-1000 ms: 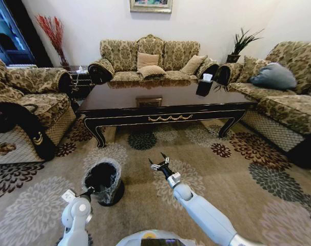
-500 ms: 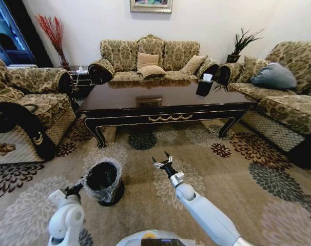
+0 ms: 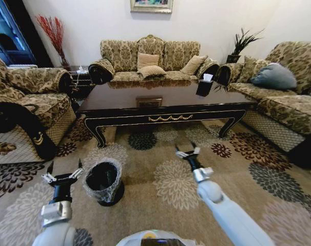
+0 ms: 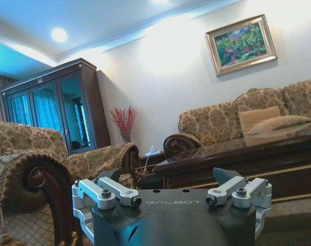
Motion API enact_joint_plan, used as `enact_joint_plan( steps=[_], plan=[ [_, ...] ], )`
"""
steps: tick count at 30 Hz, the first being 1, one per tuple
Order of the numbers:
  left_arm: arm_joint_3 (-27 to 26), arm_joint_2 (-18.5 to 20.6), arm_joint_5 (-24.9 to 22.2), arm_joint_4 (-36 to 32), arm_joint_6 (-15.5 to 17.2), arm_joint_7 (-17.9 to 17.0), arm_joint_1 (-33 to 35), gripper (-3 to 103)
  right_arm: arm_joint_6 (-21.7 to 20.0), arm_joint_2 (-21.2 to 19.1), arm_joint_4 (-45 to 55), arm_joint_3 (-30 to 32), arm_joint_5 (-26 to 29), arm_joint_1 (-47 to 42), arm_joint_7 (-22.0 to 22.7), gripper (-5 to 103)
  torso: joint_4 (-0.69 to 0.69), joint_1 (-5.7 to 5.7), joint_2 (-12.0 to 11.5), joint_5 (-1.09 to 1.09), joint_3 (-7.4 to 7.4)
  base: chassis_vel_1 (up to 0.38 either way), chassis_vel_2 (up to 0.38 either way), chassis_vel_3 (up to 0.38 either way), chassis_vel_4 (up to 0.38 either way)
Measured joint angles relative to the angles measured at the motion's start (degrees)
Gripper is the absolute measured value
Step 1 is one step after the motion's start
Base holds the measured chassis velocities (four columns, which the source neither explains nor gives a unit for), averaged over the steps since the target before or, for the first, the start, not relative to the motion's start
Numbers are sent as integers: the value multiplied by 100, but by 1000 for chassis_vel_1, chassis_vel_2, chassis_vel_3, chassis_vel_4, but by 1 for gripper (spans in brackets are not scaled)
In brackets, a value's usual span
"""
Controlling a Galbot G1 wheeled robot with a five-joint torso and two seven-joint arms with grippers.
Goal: Move to the front of the table and pick up the trash from the floor, then place it into the trash bin.
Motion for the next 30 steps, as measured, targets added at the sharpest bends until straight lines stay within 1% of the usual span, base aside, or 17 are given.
enact_joint_plan(
  steps=[1,3,5,8,10,12,14,19,21,24,27,30],
  plan=[
    [30,-49,0,-51,81,-18,17,100,-82,-92,382,263,83,-215,70,100,0,0,0,-1,0,0,0,0,0],
    [38,-49,-3,-59,193,-53,32,100,-224,-225,839,508,242,-450,80,100,0,0,0,-4,0,0,0,0,0],
    [38,-43,-8,-59,217,-73,32,100,-260,-250,925,538,293,-491,81,100,1,0,0,-3,-1,0,0,0,0],
    [40,-5,-116,-44,240,-253,7,100,-290,-304,1071,561,428,-580,99,100,2,0,0,-1,0,0,0,0,0],
    [38,0,-156,-43,240,-294,-9,100,-279,-303,1073,560,438,-588,87,100,2,0,0,-2,0,0,0,0,0],
    [1,2,-306,-44,264,-407,-59,100,-270,-281,1121,556,465,-629,65,100,2,0,0,-1,0,0,0,0,0],
    [-25,-1,-460,-64,363,-503,-93,100,-309,-263,1204,557,465,-688,90,100,2,0,0,-2,0,0,0,0,0],
    [-25,-1,-686,-77,495,-571,-139,100,-405,-264,1378,681,415,-833,129,100,1,0,0,-2,0,0,0,0,0],
    [-21,-1,-707,-76,500,-573,-140,100,-405,-264,1393,697,414,-849,129,100,2,0,0,-2,0,0,0,0,0],
    [22,-6,-946,-36,532,-598,-167,100,-385,-266,1508,853,425,-1003,117,100,1,0,0,-2,0,0,0,0,0],
    [30,2,-1042,-12,564,-597,-173,100,-368,-276,1549,925,444,-1063,101,100,0,0,0,-2,0,0,0,0,0],
    [41,38,-1161,-4,660,-477,-121,100,-346,-307,1591,1080,504,-1129,12,100,1,0,0,-3,1,0,0,0,0]
  ],
)
